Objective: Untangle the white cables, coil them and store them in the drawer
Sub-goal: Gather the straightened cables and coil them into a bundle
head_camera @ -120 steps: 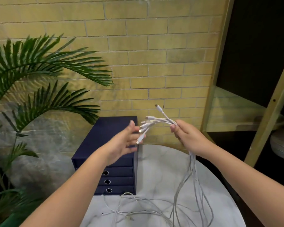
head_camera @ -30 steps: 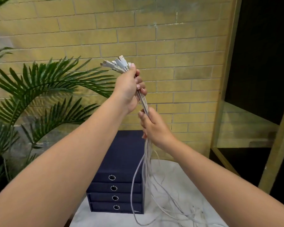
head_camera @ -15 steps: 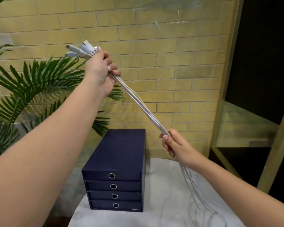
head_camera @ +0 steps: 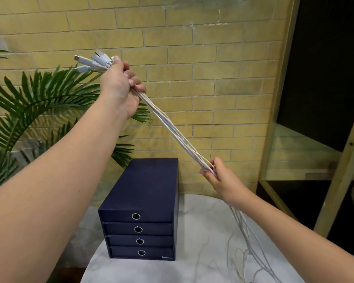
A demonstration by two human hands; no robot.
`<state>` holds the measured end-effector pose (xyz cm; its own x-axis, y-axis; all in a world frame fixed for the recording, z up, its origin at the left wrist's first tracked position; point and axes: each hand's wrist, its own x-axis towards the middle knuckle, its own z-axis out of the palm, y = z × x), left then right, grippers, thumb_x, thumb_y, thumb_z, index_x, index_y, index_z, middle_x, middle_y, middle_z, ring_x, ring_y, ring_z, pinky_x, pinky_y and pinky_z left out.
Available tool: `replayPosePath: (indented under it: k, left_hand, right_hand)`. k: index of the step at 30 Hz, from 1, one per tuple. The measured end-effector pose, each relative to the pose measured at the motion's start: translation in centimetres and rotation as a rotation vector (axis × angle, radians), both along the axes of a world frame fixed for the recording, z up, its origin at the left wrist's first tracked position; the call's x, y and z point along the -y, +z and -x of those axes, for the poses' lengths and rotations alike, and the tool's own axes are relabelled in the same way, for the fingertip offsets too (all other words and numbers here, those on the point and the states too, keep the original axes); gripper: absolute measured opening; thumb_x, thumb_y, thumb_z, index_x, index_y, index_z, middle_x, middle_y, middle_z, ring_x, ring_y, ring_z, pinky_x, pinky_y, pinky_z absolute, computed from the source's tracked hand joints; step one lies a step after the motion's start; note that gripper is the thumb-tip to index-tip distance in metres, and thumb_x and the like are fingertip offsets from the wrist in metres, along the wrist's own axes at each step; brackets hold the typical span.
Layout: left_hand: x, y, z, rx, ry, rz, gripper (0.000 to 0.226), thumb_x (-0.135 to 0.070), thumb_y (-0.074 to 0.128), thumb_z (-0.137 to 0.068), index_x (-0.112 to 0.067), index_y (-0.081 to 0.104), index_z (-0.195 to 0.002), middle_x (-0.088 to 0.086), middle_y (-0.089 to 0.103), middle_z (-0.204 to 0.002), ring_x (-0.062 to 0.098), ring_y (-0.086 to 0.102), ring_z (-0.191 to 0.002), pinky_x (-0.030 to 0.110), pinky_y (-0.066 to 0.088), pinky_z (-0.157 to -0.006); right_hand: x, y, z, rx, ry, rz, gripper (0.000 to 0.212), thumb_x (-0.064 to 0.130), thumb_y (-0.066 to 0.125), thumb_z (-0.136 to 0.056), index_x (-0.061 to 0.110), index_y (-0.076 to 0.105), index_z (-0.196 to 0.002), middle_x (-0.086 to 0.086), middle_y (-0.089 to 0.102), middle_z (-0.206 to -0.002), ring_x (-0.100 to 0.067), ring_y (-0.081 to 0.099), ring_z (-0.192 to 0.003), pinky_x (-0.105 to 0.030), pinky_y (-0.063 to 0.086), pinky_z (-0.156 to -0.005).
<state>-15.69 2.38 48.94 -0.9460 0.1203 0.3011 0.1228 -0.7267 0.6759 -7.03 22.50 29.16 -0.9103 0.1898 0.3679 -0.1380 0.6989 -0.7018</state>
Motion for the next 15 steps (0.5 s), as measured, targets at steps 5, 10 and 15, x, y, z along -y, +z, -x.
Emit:
replayPosePath:
  k: [5,10,15]
  left_hand:
    - [0.3,0.0,0.6,0.030,0.025,-0.003,0.039,-0.037,0.034,-0.104,-0.019,0.045,-0.071,-0.008,0.029,-0.050,0.007,0.026,-0.041,0.019,0.024,-0.042]
    - [0.7,-1.7,2.0,0.106,0.069,0.017,0.035,-0.036,0.037,-0.103,-0.018,0.047,-0.075,-0.009,0.033,-0.050,0.006,0.027,-0.042,0.018,0.027,-0.041]
    - [0.8,-3.0,2.4,0.189,0.155,0.116,0.022,-0.041,0.056,-0.094,-0.020,0.050,-0.090,-0.009,0.029,-0.056,0.006,0.022,-0.042,0.018,0.019,-0.040]
  right_hand:
    - [-0.6,-1.1,-0.9,0.048,-0.027,-0.307,0.018,0.027,0.035,-0.100,0.014,0.048,-0.099,0.003,0.062,-0.086,-0.024,0.059,-0.073,-0.037,0.046,-0.065]
    - [-0.8,-2.8,-1.2,0.032,-0.082,-0.392,0.024,0.035,0.033,-0.101,0.014,0.040,-0.091,-0.004,0.058,-0.078,-0.030,0.052,-0.070,-0.038,0.034,-0.056]
    - [-1.0,-3.5,-0.7,0.057,-0.227,-0.476,0.035,0.048,0.033,-0.098,0.018,0.038,-0.080,-0.006,0.059,-0.075,-0.032,0.053,-0.071,-0.038,0.036,-0.057]
